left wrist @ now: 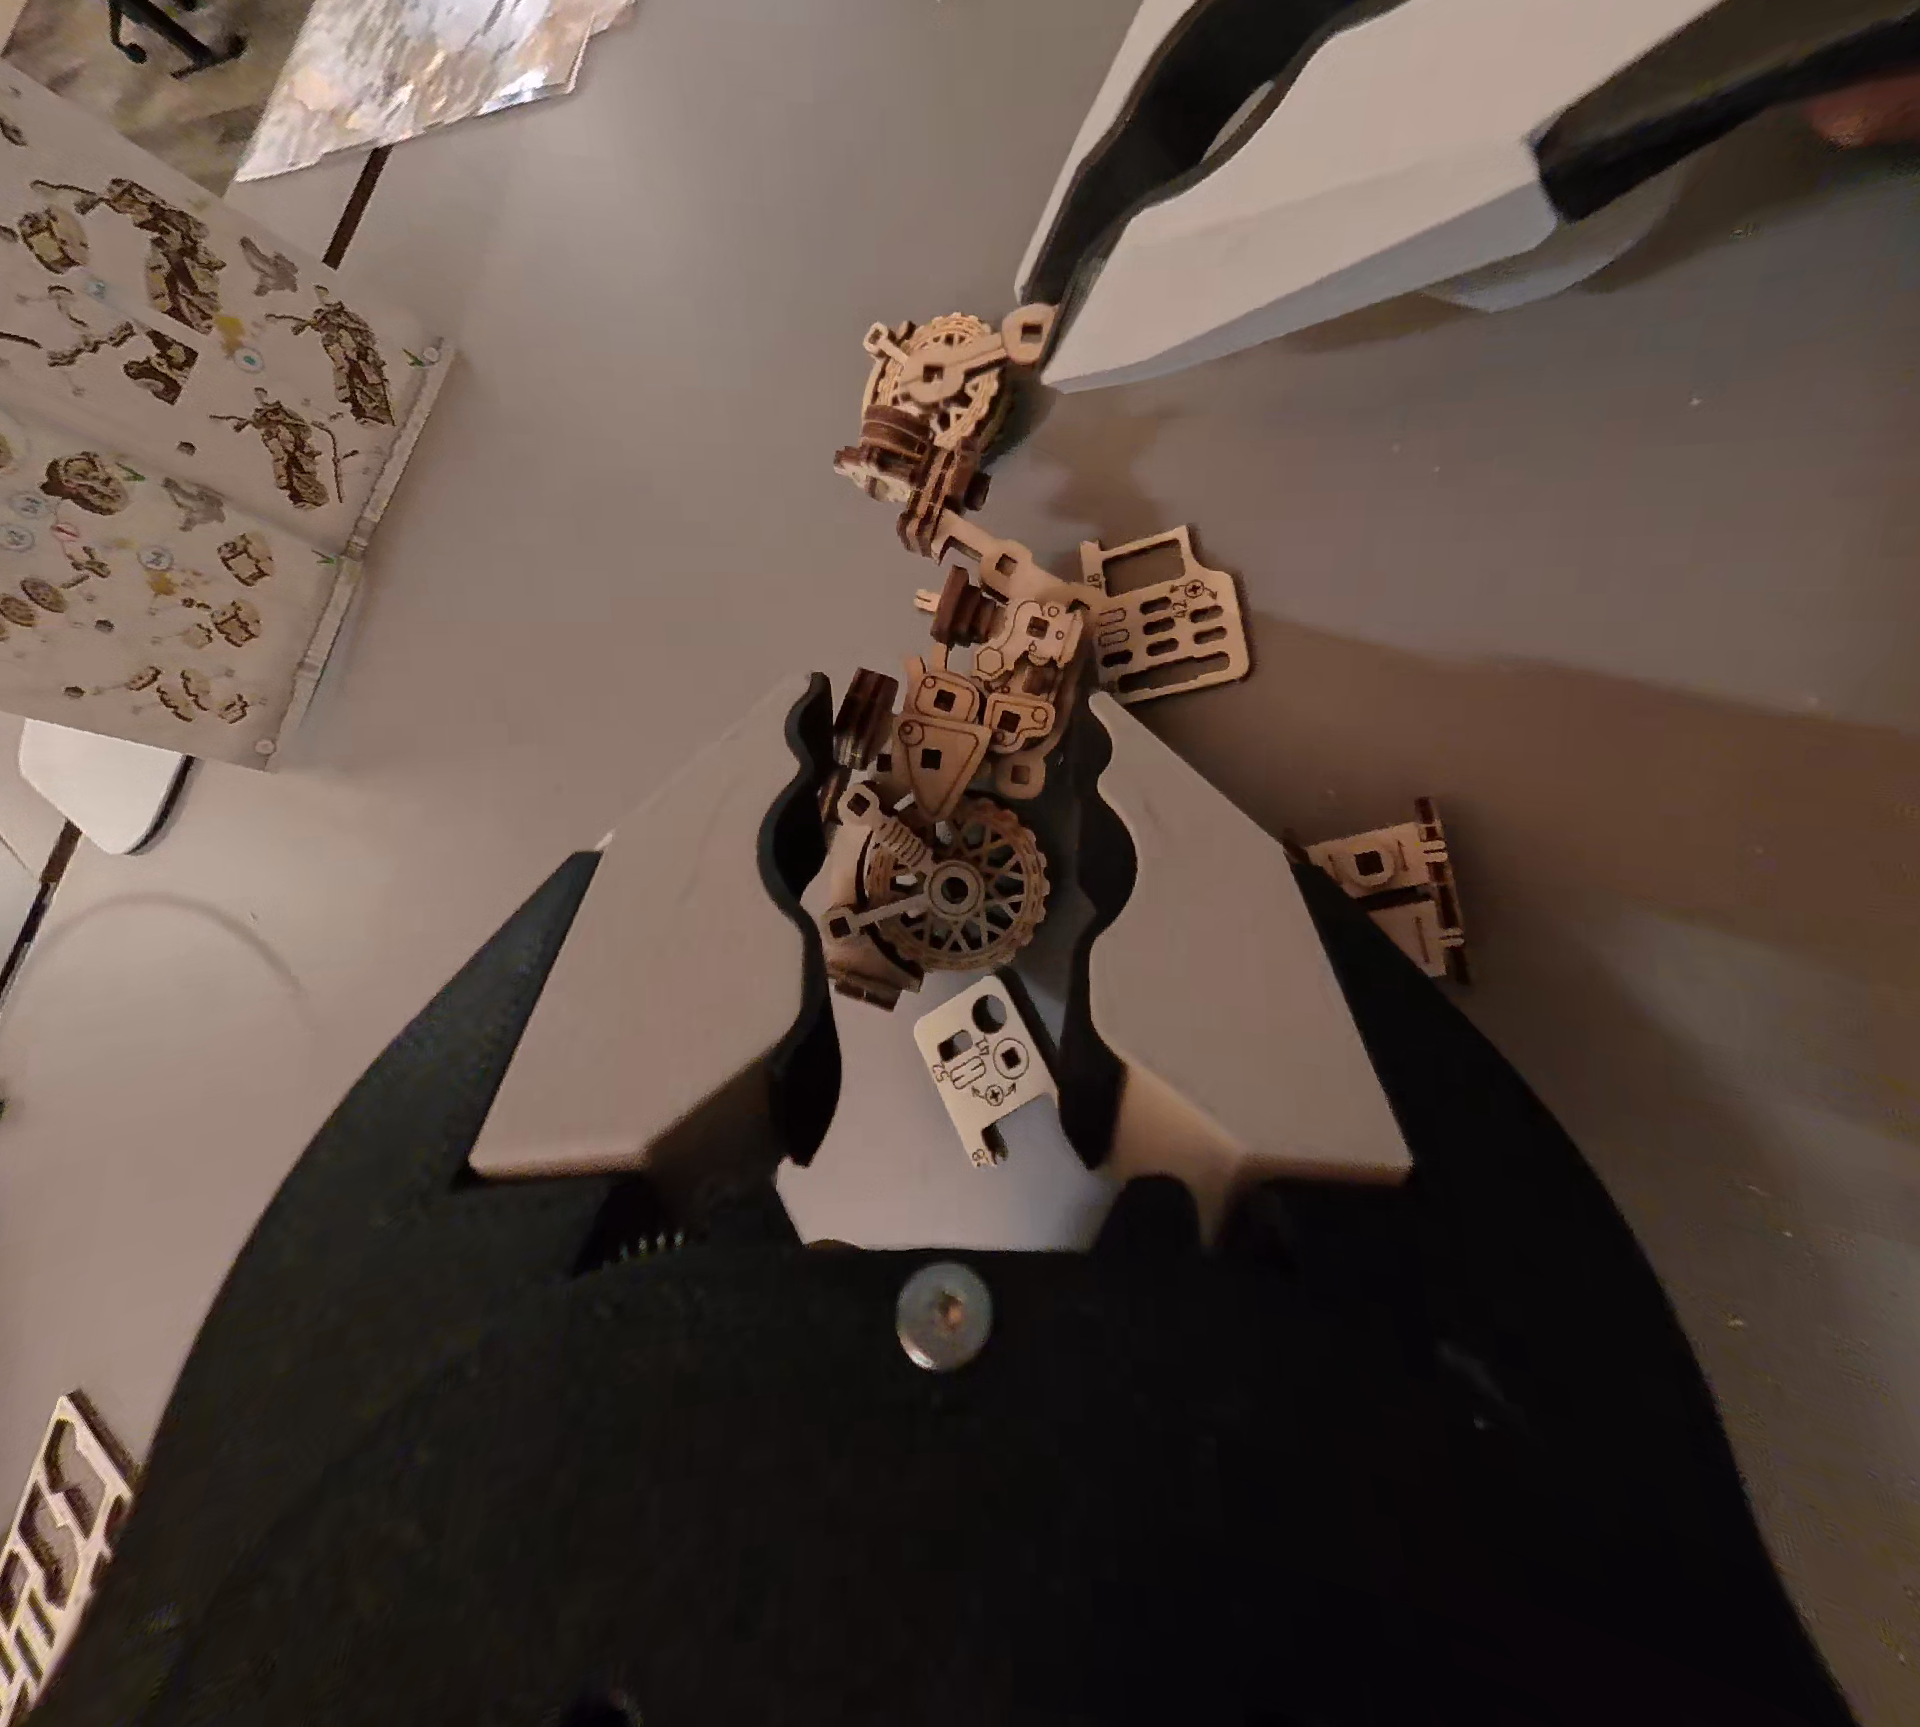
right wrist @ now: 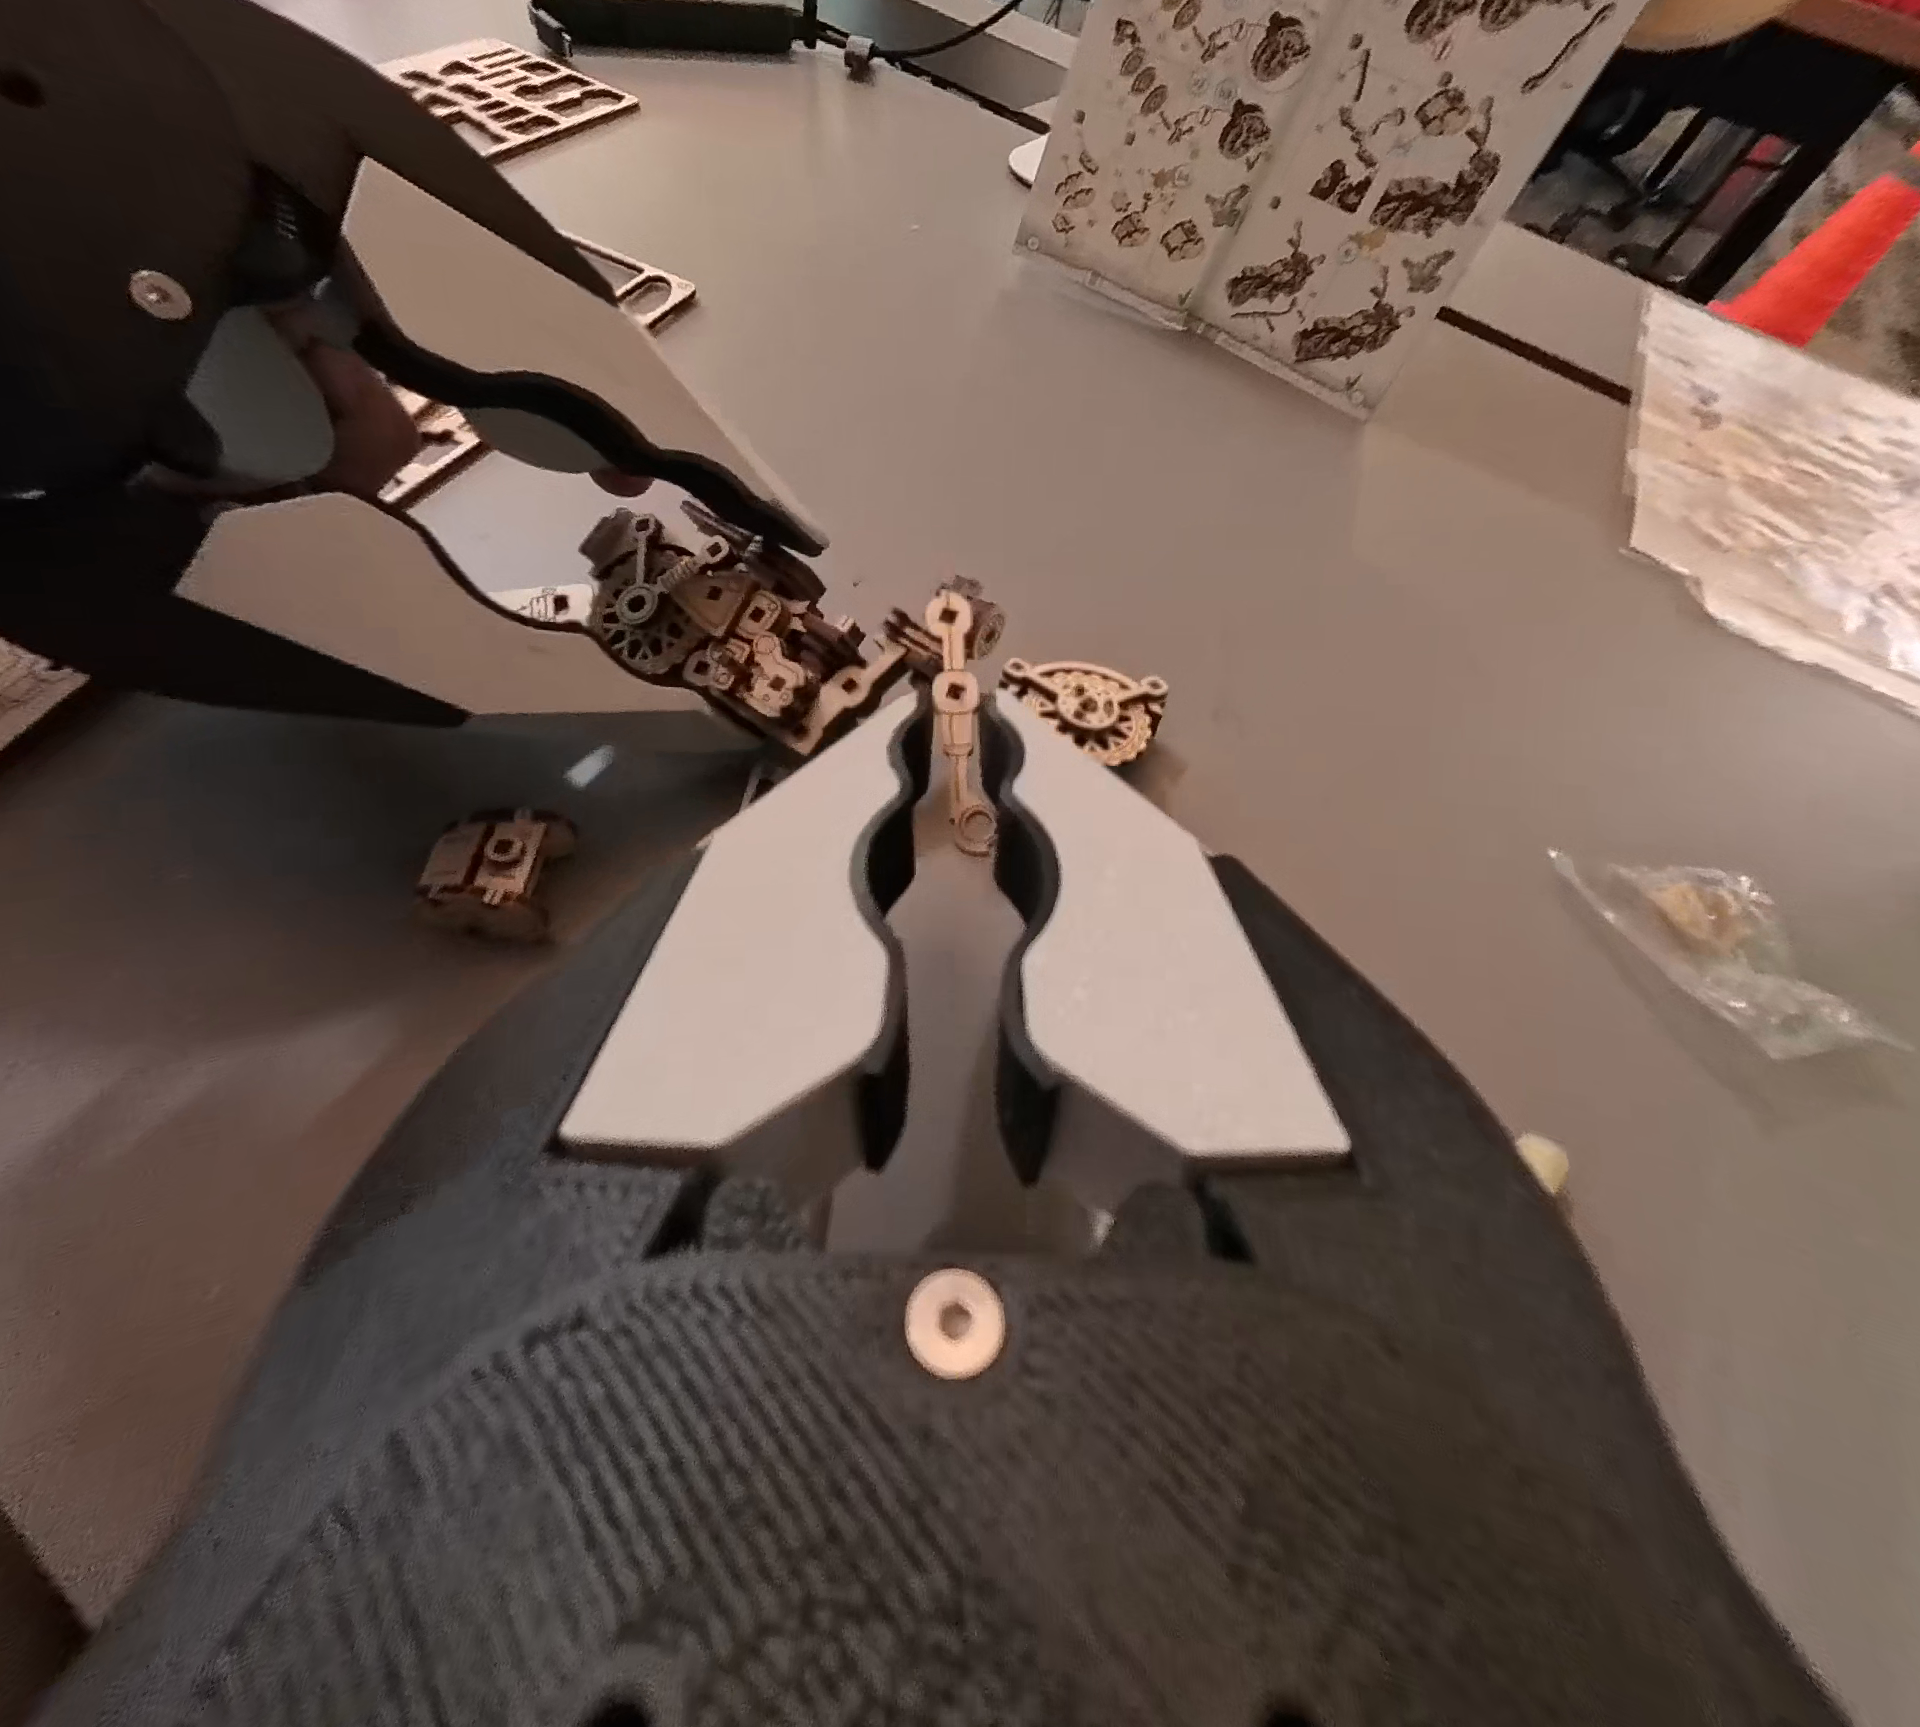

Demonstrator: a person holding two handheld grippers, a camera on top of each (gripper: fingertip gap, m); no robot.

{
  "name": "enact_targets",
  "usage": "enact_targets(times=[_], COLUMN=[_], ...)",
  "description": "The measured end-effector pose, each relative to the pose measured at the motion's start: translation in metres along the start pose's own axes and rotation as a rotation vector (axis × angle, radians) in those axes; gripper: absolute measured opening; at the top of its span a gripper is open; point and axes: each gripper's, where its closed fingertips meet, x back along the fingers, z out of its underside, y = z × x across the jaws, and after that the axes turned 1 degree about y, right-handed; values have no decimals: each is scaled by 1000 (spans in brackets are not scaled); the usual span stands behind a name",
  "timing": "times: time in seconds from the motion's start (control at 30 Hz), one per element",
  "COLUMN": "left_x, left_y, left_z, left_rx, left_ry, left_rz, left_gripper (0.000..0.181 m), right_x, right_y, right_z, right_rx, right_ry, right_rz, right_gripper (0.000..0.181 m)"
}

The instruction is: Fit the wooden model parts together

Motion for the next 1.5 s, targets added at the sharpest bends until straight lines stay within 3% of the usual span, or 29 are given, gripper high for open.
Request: enact_targets(times=[0.43, 1.5], left_x=[6, 9], left_y=[1, 2], left_z=[-9, -16], left_rx=[3, 27], left_ry=[-28, -55], left_rz=[-24, -32], left_gripper=[42, 43], right_x=[-10, -9], right_y=[1, -2], right_z=[-9, -10], right_rx=[67, 58], right_ry=[-21, -26], right_rz=[84, 106], right_gripper=[7, 7])
